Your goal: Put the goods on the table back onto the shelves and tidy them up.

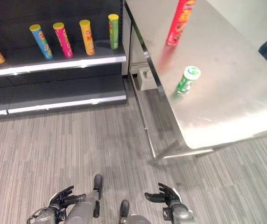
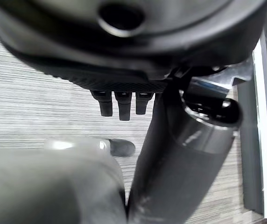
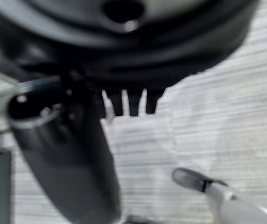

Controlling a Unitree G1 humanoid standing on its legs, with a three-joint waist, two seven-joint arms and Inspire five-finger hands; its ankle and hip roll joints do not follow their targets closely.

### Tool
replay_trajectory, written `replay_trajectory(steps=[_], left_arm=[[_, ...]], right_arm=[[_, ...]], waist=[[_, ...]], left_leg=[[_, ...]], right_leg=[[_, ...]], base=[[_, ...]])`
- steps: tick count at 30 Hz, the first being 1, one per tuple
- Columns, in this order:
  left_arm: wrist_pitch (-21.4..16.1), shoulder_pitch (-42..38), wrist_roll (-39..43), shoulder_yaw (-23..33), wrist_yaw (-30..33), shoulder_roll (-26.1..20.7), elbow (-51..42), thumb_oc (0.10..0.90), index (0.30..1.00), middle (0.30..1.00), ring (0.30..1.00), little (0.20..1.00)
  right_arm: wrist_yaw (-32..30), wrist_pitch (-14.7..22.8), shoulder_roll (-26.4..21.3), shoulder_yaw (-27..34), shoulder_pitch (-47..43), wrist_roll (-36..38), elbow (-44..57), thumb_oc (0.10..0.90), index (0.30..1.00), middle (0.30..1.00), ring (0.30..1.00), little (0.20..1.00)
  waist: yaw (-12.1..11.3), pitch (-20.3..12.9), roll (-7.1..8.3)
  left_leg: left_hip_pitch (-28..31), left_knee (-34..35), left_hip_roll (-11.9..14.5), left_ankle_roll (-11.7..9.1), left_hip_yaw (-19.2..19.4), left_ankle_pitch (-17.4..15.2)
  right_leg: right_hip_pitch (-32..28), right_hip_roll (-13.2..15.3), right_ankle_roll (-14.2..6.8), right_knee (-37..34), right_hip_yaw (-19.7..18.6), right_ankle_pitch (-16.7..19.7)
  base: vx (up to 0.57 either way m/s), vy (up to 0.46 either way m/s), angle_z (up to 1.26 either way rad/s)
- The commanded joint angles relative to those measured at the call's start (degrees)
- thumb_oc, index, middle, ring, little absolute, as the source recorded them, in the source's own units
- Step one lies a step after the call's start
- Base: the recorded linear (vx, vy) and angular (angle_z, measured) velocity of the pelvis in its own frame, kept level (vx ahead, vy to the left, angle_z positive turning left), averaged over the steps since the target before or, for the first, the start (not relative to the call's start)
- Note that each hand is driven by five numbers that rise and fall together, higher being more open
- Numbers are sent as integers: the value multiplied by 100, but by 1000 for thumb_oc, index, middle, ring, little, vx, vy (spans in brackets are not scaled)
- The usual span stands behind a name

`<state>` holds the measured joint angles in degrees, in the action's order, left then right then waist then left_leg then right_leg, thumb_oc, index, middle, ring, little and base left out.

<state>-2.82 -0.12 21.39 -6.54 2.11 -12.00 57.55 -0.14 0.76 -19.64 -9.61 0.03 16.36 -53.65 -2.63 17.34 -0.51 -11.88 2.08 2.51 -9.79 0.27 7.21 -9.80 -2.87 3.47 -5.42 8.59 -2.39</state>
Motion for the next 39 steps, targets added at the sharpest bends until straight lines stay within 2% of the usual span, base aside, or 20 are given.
replay_trajectory(steps=[1,3,4,8,9,10,11,16,17,18,20,22,23,24,27,28,29,30,31,39], left_arm=[[-182,191,12,-88,120,-124,-153,800,900,900,900,900],[-182,190,12,-88,120,-125,-153,800,900,900,900,900],[-163,218,47,16,126,-103,6,800,900,900,900,900],[-151,227,34,38,106,-115,30,800,900,900,900,900],[-143,250,-73,47,102,-121,206,800,900,900,900,900],[-162,234,-113,23,109,-141,228,800,900,900,900,900],[-144,227,-213,15,115,-204,284,800,900,900,900,900],[-144,227,-213,15,115,-203,285,800,900,900,900,900],[-164,21,-213,-20,162,-400,206,800,900,900,900,900],[-156,-18,-230,-41,157,-423,201,800,900,900,900,900],[-143,-66,-238,-46,148,-459,200,800,900,900,900,900],[-143,-66,-238,-46,148,-459,200,800,900,900,900,900],[-135,-127,-238,-21,142,-507,223,800,900,900,900,900],[-142,-141,-237,-2,130,-523,247,800,900,900,900,900],[-143,-143,-237,-2,129,-523,248,800,900,900,900,900],[-151,-188,-335,2,111,-549,315,800,900,900,900,900],[-163,-204,-423,28,78,-571,387,800,900,900,900,900],[-170,-164,-588,21,-4,-548,488,800,900,900,900,900],[-151,-215,-604,-87,-23,-453,577,800,900,900,900,900],[-117,-239,-691,-165,-82,-400,622,800,900,900,900,900]], right_arm=[[-39,212,-235,35,43,66,310,800,900,900,900,900],[-39,212,-234,36,43,66,310,800,900,900,900,900],[-3,206,-198,11,4,57,243,800,900,900,900,900],[21,195,-174,-14,-7,43,223,800,900,900,900,900],[35,174,-58,-34,78,13,189,800,900,900,900,900],[36,181,-23,-24,57,15,62,800,900,900,900,900],[38,156,45,-17,26,-46,-159,800,900,900,900,900],[38,156,44,-16,26,-46,-159,800,900,900,900,900],[42,140,92,100,-103,-37,-691,800,900,900,900,900],[22,120,96,169,-82,-61,-802,800,900,900,900,900],[3,98,112,229,-73,-70,-926,800,900,900,900,900],[3,98,112,229,-73,-70,-926,800,900,900,900,900],[-30,72,141,354,-30,-43,-1124,800,900,900,900,900],[-13,54,154,410,-7,-41,-1233,800,900,900,900,900],[-12,55,153,410,-9,-41,-1236,800,900,900,900,900],[-56,25,151,526,34,-78,-1468,800,900,900,900,900],[-43,6,134,591,53,-102,-1646,800,900,900,900,900],[-19,-12,110,709,241,-133,-1896,800,900,900,900,900],[-24,4,-68,800,153,-48,-1893,800,900,900,900,900],[-60,31,-146,987,215,175,-1950,800,900,900,900,900]], waist=[[-143,-168,112],[-145,-162,113],[-147,-223,34],[-213,-215,47],[-196,-393,113],[-202,-437,222],[-260,-551,326],[-268,-562,318],[-118,-394,245],[-39,-364,187],[28,-325,124],[28,-325,124],[164,-263,34],[197,-252,3],[202,-242,8],[268,-201,7],[318,-211,53],[348,-387,172],[412,-559,179],[475,-699,193]], left_leg=[[-163,224,-106,255,-85,525],[-156,226,-106,255,-83,525],[-346,292,-7,124,47,744],[-211,292,24,154,156,792],[-106,261,54,326,364,812],[-70,140,-23,424,456,684],[109,60,-96,649,681,414],[92,53,-84,647,685,412],[760,161,-214,1031,926,-55],[937,207,-236,1071,973,-155],[1096,266,-230,1094,987,-224],[1096,266,-231,1094,987,-224],[1325,292,-188,1086,1001,-371],[1382,292,-163,1076,967,-402],[1392,292,-168,1073,962,-406],[1495,292,-199,1014,859,-466],[1574,292,-204,955,799,-556],[1700,292,-245,930,752,-668],[1688,292,-134,833,744,-662],[1871,292,-17,719,805,-745]], right_leg=[[-88,77,-748,42,26,-331],[-94,78,-748,42,24,-332],[-363,-47,-731,42,-202,-487],[-500,-48,-722,42,-332,-541],[-746,97,-773,42,-366,-743],[-853,259,-837,42,-401,-723],[-744,534,-1034,582,-414,-658],[-727,526,-1031,583,-424,-652],[705,1018,-1537,3116,-180,772],[860,1188,-1498,3454,31,938],[1066,1348,-1442,3683,219,942],[1066,1348,-1442,3683,219,942],[1384,1497,-1327,3616,513,704],[1506,1495,-1290,3509,584,595],[1498,1502,-1290,3521,588,581],[1705,1391,-1266,2665,610,445],[1617,1236,-1303,1709,412,501],[1211,1103,-1296,908,296,436],[872,918,-1190,492,369,419],[487,777,-1144,94,368,365]], base=[[219,51,-36],[270,77,-57],[328,102,-40],[271,99,-40],[545,246,-28],[774,380,-19],[381,208,-23],[104,90,-50],[369,399,-4],[369,399,-29],[109,113,-12],[115,68,-3],[218,71,-22],[218,71,-12],[68,-11,-7],[263,-101,10],[506,-197,2],[563,-334,-11],[468,-290,-14],[109,-64,-4]])
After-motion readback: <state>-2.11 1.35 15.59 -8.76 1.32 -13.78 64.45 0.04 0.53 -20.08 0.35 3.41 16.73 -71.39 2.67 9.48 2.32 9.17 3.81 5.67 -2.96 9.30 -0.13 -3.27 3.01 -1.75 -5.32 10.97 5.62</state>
